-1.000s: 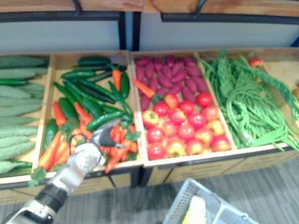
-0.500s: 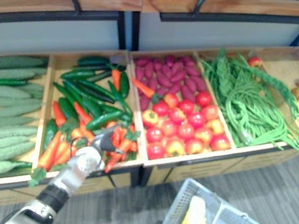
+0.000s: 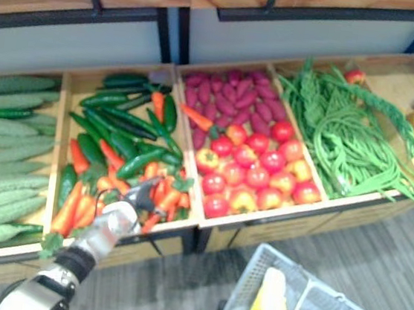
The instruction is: Pick vegetable in the basket
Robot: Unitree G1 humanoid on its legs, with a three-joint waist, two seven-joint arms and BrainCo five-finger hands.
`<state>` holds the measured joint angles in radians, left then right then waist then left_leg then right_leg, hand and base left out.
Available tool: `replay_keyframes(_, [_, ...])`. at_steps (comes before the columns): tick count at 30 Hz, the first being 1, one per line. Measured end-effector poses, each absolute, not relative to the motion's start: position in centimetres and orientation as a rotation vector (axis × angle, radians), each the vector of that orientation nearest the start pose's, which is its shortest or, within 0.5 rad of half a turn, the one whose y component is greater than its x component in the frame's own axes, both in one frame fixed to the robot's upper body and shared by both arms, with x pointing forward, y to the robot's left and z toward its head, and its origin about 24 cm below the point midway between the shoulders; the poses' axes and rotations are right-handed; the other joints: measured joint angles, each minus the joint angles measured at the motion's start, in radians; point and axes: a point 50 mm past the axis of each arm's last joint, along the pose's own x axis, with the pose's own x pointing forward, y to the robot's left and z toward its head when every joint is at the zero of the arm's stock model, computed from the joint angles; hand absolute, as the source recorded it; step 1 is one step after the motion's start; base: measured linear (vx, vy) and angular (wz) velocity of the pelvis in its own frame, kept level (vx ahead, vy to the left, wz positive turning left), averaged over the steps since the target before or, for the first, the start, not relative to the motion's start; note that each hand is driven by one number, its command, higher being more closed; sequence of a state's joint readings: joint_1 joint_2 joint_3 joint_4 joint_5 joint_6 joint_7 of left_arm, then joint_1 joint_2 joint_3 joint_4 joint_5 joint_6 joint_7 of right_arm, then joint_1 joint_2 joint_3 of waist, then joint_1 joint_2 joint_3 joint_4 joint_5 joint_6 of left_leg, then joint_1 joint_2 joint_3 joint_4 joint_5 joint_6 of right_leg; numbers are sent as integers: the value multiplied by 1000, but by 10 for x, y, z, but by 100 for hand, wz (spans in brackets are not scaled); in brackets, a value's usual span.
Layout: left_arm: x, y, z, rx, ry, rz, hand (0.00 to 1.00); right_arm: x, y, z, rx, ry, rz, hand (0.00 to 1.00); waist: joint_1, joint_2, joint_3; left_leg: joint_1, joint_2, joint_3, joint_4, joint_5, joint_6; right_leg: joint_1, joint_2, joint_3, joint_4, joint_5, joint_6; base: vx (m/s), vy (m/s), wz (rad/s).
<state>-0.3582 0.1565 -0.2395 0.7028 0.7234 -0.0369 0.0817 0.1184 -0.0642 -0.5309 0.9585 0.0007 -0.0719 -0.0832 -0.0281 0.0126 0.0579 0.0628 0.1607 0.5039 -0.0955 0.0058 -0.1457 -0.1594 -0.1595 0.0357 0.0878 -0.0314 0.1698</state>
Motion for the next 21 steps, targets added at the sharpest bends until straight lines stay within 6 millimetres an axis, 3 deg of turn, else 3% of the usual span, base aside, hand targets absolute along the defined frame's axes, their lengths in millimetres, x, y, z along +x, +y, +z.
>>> replay_keyframes(6, [317, 135, -12, 1012, 180, -236, 0, 88, -260, -143, 117, 941, -654, 100, -2, 18, 14, -22, -1, 8, 0, -1, 0, -31, 3, 14, 2, 3, -1, 11, -18, -6])
replay_keyframes(12, [328, 133, -2, 1005, 161, -200, 0, 94, -260, -142, 119, 932, -659, 100, -3, 18, 23, -30, -2, 11, 0, -1, -1, -43, 6, 21, 1, 3, 0, 33, -16, -2])
replay_keyframes(21, [330, 131, -2, 1033, 144, -203, 0, 94, -261, -144, 140, 938, -687, 100, -5, 17, 32, -30, -4, 10, 0, -4, -4, -42, 5, 24, -1, 3, 0, 3, -1, 0])
